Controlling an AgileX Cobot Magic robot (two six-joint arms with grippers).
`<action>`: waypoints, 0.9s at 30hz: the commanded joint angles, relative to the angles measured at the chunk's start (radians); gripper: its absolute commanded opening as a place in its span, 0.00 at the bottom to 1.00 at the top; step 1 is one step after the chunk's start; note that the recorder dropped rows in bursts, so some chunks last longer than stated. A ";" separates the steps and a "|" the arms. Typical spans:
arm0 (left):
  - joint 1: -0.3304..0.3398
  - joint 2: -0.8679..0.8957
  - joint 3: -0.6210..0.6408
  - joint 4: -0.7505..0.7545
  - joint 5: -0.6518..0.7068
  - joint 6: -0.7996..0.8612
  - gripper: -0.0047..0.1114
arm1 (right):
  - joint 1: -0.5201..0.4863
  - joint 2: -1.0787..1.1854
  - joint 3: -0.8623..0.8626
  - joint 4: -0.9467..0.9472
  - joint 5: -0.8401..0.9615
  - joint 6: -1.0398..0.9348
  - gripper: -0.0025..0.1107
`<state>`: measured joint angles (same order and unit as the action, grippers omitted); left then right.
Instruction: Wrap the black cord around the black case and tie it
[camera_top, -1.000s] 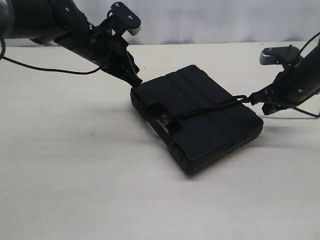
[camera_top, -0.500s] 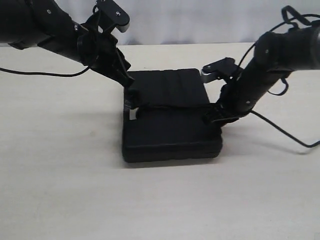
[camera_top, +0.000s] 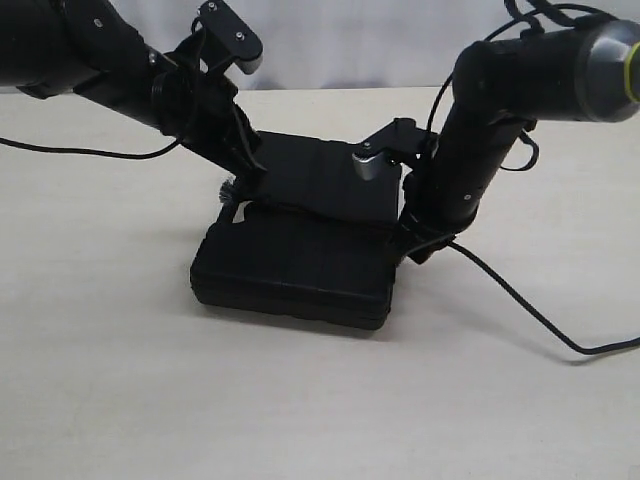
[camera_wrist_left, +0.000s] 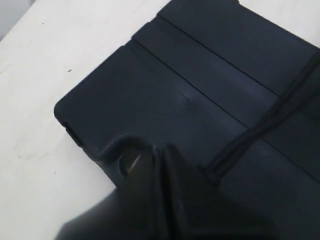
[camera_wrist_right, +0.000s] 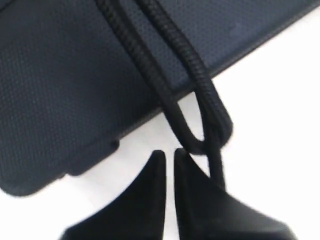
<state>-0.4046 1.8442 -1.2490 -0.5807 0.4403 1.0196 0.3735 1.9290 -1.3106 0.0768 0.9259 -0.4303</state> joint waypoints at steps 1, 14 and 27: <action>0.003 -0.009 0.003 -0.008 0.077 0.067 0.04 | 0.002 -0.054 -0.056 -0.025 0.073 -0.003 0.22; 0.003 -0.007 0.003 -0.015 0.081 0.082 0.04 | 0.002 -0.092 -0.030 -0.084 0.008 0.008 0.45; 0.003 -0.007 0.003 -0.015 0.085 0.082 0.04 | 0.002 0.021 0.009 -0.137 -0.123 0.010 0.45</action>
<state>-0.4046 1.8442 -1.2474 -0.5844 0.5233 1.1024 0.3735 1.9285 -1.3051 -0.0174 0.8565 -0.4469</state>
